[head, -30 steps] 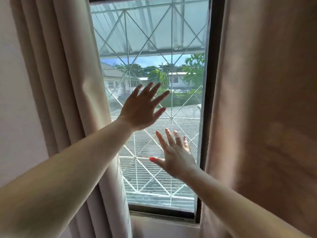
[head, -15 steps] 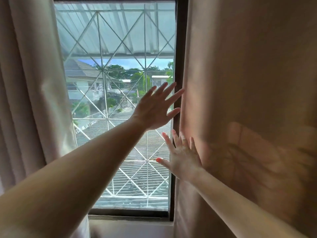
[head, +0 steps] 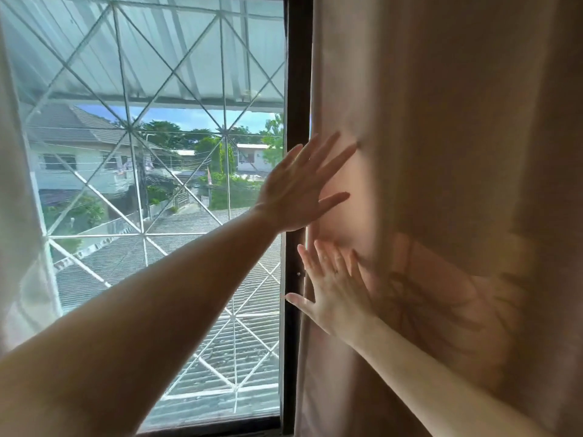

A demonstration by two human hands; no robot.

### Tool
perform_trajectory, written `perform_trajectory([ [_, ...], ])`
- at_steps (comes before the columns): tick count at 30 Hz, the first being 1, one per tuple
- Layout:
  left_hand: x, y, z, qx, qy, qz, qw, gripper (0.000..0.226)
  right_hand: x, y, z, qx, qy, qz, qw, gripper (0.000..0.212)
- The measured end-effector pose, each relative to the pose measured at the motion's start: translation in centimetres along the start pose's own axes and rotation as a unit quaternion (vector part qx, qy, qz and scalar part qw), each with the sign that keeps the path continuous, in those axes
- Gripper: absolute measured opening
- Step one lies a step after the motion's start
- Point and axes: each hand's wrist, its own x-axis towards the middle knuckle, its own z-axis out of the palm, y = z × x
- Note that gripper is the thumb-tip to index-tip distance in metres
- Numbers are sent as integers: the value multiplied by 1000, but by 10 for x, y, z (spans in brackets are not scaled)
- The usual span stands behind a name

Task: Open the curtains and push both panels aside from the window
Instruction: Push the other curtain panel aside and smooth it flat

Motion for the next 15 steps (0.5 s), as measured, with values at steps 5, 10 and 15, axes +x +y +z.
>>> perform_trajectory([
  [5, 26, 3, 19, -8, 35, 34, 999, 81, 9, 14, 2, -5, 18, 14, 1000, 99],
  [10, 49, 5, 33, -39, 52, 52, 997, 84, 13, 29, 4, -10, 27, 31, 999, 97],
  [15, 63, 11, 47, -57, 52, 60, 995, 87, 10, 39, 5, -31, 25, 45, 998, 98],
])
